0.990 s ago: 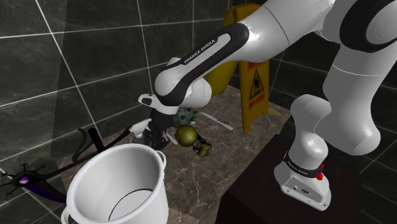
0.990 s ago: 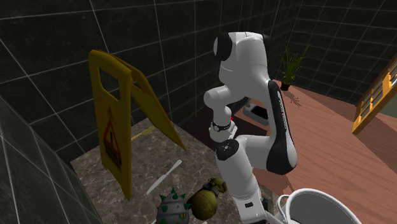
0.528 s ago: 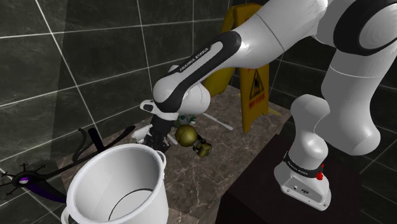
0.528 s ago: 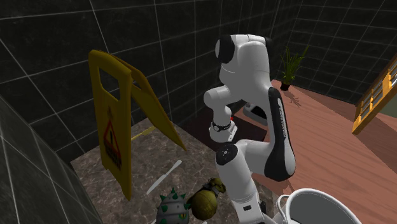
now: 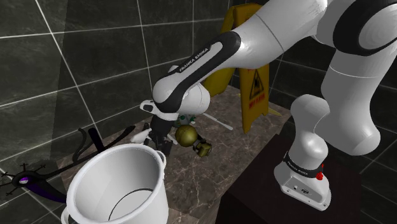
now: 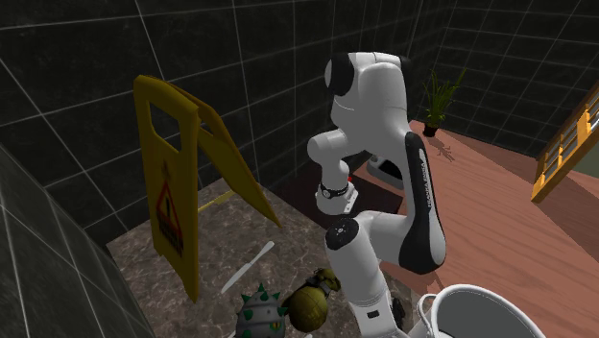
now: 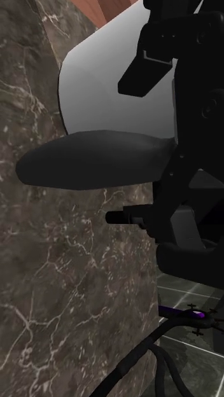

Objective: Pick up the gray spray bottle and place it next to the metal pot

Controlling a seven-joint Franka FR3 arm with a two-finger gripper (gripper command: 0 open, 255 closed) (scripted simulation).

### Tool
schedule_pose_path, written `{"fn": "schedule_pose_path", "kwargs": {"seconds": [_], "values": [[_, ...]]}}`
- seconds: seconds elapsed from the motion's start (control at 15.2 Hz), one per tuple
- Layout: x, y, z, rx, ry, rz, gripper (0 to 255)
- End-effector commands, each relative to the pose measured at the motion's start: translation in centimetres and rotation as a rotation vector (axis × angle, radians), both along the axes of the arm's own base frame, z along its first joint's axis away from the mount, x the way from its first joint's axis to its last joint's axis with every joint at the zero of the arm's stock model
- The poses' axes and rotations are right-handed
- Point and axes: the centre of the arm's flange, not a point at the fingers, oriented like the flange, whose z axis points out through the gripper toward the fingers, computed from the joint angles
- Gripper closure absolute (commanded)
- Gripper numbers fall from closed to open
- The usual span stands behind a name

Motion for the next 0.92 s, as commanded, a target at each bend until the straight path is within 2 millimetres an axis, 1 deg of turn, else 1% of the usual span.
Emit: {"fn": "schedule_pose_path", "kwargs": {"seconds": [0.0, 0.07, 0.33, 0.86], "values": [[0.0, 0.0, 0.0, 0.0, 0.0, 0.0, 0], [0.0, 0.0, 0.0, 0.0, 0.0, 0.0, 0], [-0.1, -2.6, 4.3, 0.0, 0.0, 0.0, 0], [-0.1, -2.6, 4.3, 0.0, 0.0, 0.0, 0]]}}
